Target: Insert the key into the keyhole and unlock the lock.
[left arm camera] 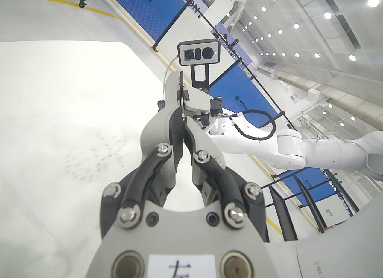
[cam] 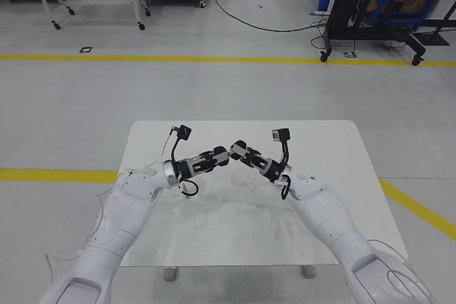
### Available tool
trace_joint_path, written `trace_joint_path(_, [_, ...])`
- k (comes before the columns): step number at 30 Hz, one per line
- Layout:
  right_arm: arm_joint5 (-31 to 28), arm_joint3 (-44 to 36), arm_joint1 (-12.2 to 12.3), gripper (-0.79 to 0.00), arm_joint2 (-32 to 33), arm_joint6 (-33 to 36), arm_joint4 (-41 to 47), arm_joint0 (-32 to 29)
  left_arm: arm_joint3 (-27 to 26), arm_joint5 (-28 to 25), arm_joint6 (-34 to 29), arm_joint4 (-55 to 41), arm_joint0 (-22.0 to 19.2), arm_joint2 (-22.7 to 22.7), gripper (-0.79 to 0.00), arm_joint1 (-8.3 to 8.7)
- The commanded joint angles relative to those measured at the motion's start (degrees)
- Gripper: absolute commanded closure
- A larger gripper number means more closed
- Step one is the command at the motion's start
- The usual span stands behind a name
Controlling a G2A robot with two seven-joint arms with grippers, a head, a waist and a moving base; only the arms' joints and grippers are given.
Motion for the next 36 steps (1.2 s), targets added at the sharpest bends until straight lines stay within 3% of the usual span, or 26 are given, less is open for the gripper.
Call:
trace_joint_path(1, [0.0,-0.1,-0.14,0.0,0.54,0.17,-0.32,-0.16,0.04,0.21,0.29,0.0,-0.01,0.09,0.0,0.04])
trace_joint_path(3, [0.0,-0.21,-0.26,0.0,1.15,0.28,-0.75,-0.35,-0.09,0.39,-0.26,-2.27,0.24,0.43,0.0,-0.01])
trace_joint_path(4, [0.0,-0.34,-0.32,0.0,1.46,0.32,-0.84,-0.48,-0.1,0.7,-1.2,-3.67,0.21,0.6,-0.163,-0.01])
trace_joint_path(5, [0.0,-0.49,-0.36,0.0,1.8,0.41,-0.98,-0.59,-0.02,0.88,-2.06,-4.39,0.02,0.62,-0.265,0.04])
trace_joint_path(9, [0.0,-0.93,-0.53,0.0,2.99,0.99,-1.44,-1.01,0.37,1.11,-3.67,-6.46,-0.27,0.69,-0.326,0.19])
trace_joint_path(17, [0.0,-0.95,-1.07,0.0,4.47,2.71,-1.66,-1.37,0.42,1.64,-5.01,-7.0,-0.51,1.61,-0.28,0.33])
trace_joint_path(24, [0.0,-0.31,-1.56,0.0,5.44,3.73,-2.44,-1.19,0.51,1.27,-4.54,-6.94,-0.64,1.94,0.0,0.45])
trace_joint_path(31, [0.0,-0.23,-1.97,0.0,6.37,4.39,-3.1,-1.29,0.73,1.43,-2.97,-6.04,-0.77,1.9,0.0,0.63])
trace_joint_path(32, [0.0,-0.29,-2.02,-0.283,6.49,4.5,-3.2,-1.34,0.74,1.46,-2.18,-5.94,-0.76,1.74,0.0,0.64])
trace_joint_path(33, [0.0,-0.31,-2.05,-0.696,6.6,4.66,-3.39,-1.37,0.75,1.43,-1.45,-5.91,-0.73,1.59,0.0,0.66])
trace_joint_path(34, [0.0,-0.36,-2.08,-0.785,6.76,4.74,-3.56,-1.38,0.71,1.38,-0.89,-6.06,-0.67,1.45,0.0,0.67])
trace_joint_path(36, [0.0,-0.53,-2.11,-0.785,7.08,4.94,-3.87,-1.44,0.53,1.04,-0.3,-6.5,-0.55,1.23,0.0,0.72])
